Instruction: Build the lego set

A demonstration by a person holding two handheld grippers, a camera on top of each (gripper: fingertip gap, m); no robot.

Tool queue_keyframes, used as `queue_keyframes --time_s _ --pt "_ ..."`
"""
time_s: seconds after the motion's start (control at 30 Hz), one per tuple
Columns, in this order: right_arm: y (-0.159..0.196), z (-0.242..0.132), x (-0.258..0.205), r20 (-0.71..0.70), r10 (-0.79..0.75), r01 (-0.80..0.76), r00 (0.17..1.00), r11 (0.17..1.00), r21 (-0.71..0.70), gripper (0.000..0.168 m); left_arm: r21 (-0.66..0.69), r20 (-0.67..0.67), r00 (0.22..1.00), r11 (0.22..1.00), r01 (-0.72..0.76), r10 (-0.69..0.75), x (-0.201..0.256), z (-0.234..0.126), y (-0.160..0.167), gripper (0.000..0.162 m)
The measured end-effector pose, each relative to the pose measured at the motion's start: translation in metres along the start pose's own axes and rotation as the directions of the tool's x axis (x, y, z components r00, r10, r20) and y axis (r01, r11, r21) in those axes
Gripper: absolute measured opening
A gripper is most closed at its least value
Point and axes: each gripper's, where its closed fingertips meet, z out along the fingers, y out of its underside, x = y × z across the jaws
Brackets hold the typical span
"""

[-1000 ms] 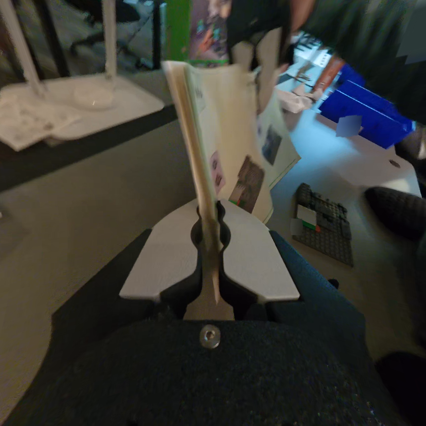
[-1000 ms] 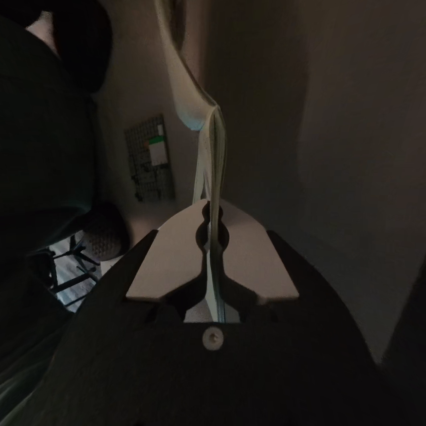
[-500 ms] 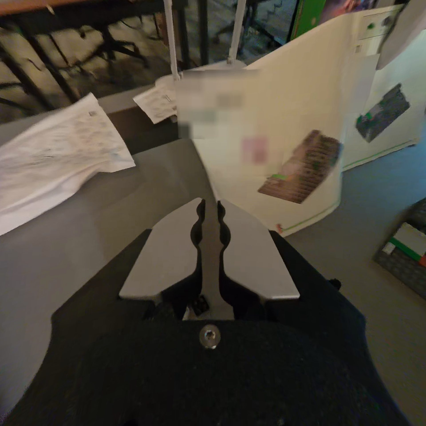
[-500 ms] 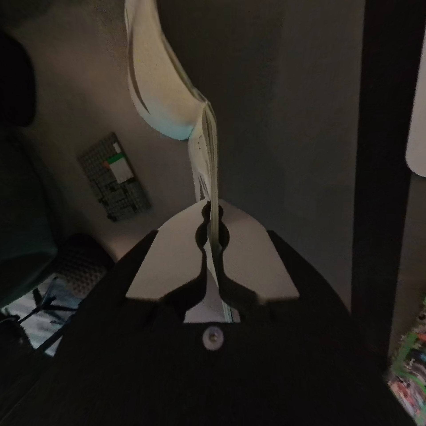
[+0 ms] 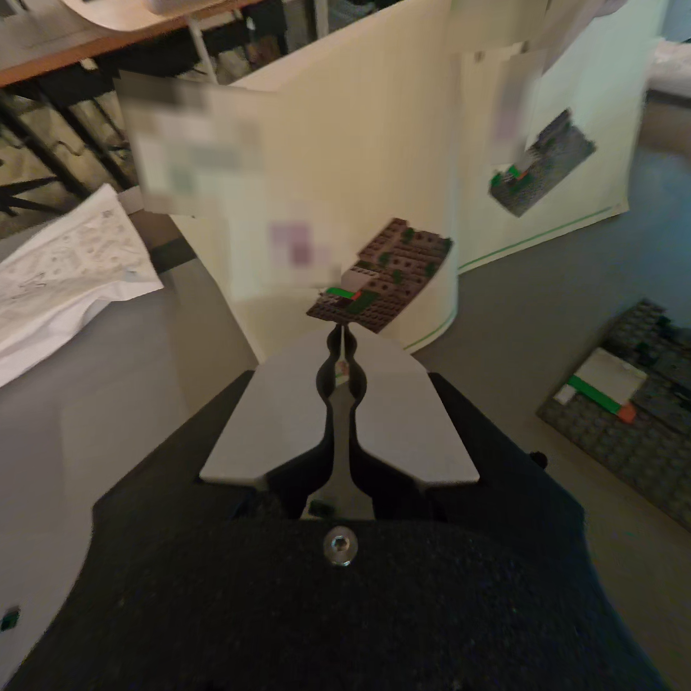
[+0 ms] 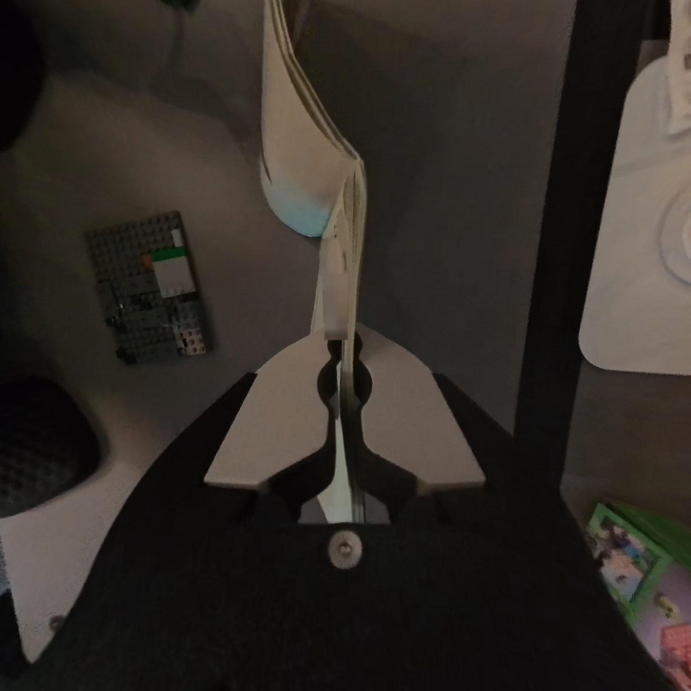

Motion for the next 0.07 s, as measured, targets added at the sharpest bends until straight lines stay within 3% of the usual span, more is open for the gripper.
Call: queue_keyframes --time_s 0.07 --pt "-0.0012 -0.0002 -0.0034 0.016 -0.018 0.018 1.000 1.000 0.000 0.003 0.006 0.048 0.999 1.000 -0.017 0.017 -0.0045 0.0013 0.0021 0.000"
